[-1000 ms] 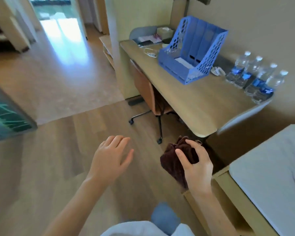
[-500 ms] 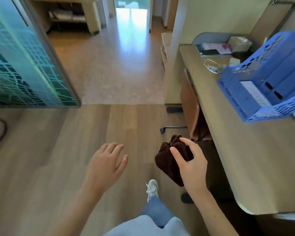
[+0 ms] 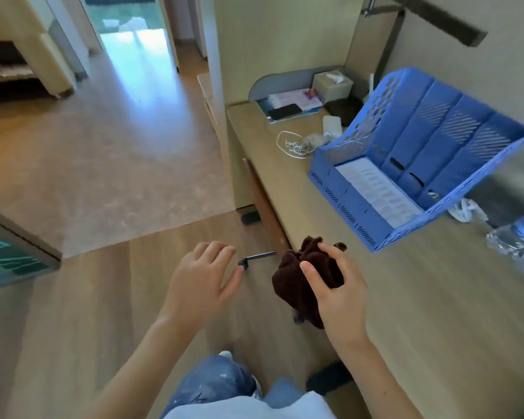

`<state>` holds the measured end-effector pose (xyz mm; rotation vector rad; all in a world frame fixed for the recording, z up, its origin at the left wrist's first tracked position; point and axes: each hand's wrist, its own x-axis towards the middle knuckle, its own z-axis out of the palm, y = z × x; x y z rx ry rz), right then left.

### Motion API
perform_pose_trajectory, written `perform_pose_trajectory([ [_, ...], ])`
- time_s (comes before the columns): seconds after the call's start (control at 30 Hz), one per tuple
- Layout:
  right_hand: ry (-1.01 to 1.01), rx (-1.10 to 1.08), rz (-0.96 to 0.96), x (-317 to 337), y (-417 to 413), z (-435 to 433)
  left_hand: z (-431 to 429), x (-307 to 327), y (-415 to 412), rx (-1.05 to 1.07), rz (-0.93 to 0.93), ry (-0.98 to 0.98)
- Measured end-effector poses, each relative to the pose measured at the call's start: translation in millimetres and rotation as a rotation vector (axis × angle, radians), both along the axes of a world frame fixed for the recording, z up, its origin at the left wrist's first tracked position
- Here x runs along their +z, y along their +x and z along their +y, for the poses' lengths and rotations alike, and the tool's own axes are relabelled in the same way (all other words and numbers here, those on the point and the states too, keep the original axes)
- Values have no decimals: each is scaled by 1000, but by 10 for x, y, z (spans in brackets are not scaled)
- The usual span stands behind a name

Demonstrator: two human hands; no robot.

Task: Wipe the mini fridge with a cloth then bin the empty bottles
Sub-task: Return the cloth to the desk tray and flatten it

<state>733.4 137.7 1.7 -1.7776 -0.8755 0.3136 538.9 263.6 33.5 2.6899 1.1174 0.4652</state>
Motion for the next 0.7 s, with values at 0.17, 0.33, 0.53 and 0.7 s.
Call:
perform_pose_trajectory([
  [0.17, -17, -321, 16, -183, 391, -49, 438, -156, 807, -282, 40, -37],
  [0.33, -29, -653, 38, -260, 622, -62, 830, -306, 1591, -603, 75, -94],
  [0.53, 8, -979, 94, -136, 739, -49, 997, -315, 2467, -987, 67, -22],
  [0.7, 29, -1186, 90, 9, 791, -142, 823, -279, 3039, -1271, 58, -33],
])
